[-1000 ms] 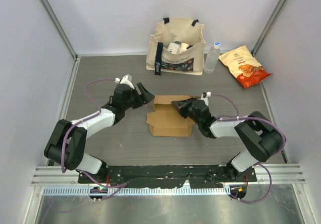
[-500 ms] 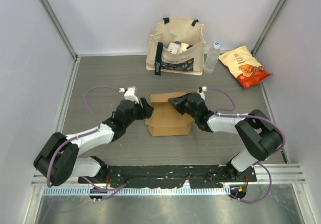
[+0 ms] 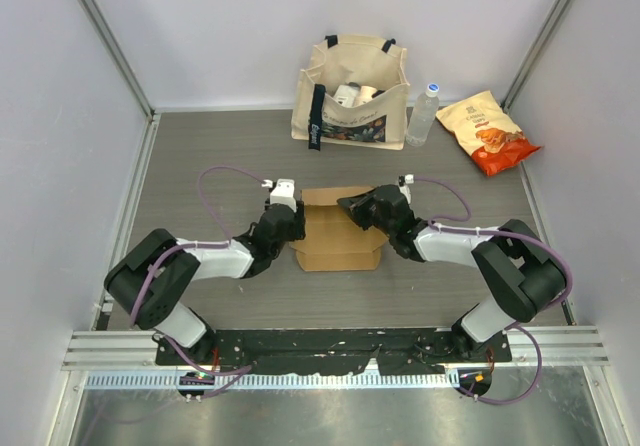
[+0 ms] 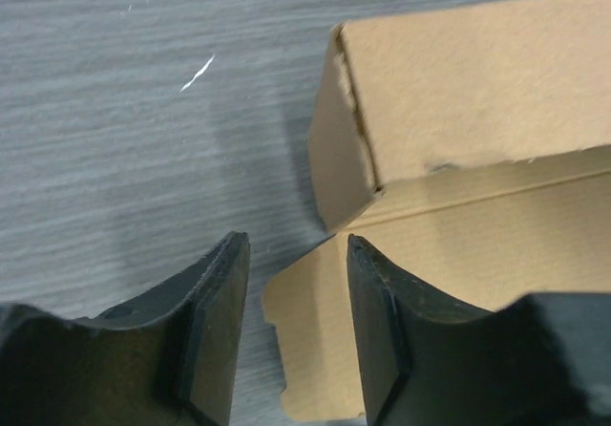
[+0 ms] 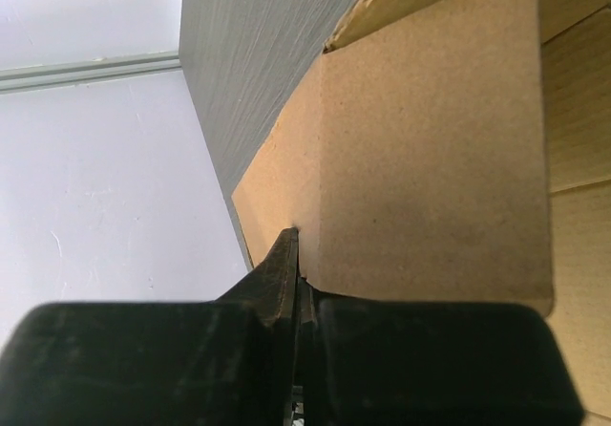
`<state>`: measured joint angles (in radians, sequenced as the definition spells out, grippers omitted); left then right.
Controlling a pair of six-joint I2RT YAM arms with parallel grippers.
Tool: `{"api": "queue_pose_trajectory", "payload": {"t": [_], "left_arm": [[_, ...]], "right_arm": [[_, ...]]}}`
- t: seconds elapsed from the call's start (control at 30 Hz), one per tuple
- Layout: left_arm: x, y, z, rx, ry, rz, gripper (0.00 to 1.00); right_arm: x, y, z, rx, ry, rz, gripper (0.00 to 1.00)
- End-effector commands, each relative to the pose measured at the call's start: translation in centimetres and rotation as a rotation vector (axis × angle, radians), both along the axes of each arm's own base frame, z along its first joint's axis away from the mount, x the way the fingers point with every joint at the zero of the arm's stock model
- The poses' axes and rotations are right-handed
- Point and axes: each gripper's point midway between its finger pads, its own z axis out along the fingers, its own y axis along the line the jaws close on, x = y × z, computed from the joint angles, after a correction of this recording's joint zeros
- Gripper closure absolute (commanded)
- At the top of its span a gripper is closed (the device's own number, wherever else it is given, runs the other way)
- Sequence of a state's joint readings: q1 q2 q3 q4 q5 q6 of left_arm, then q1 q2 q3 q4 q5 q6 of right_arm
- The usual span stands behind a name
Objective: Fold the paper box
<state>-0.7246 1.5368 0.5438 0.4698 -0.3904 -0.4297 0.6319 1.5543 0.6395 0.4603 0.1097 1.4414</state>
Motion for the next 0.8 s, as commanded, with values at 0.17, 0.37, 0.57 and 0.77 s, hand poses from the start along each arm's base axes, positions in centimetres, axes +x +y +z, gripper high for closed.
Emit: {"api": "queue_pose_trajectory", "payload": {"t": [0.17, 0.37, 0.57, 0.77], "left_arm": [[3.0, -1.5, 4.2, -0.091, -0.163, 0.041, 0.39], [3.9, -1.5, 4.5, -0.111, -0.194, 0.084, 0.52], [4.2, -1.9, 5.1, -0.141, -0.254, 0.095, 0.57], [4.6, -2.3, 4.4, -0.103, -0.276, 0.093, 0.63]], "right_arm": [[0.1, -0.4, -0.2, -0.029, 0.011, -0.015, 0.97], [0.0, -0.1, -0.5, -0.006, 0.028, -0.015, 0.97], [0.0, 0.6, -0.8, 0.05, 0.052, -0.011, 0.97], [0.0, 0.6, -0.4, 0.076, 0.037, -0.018, 0.97]]}}
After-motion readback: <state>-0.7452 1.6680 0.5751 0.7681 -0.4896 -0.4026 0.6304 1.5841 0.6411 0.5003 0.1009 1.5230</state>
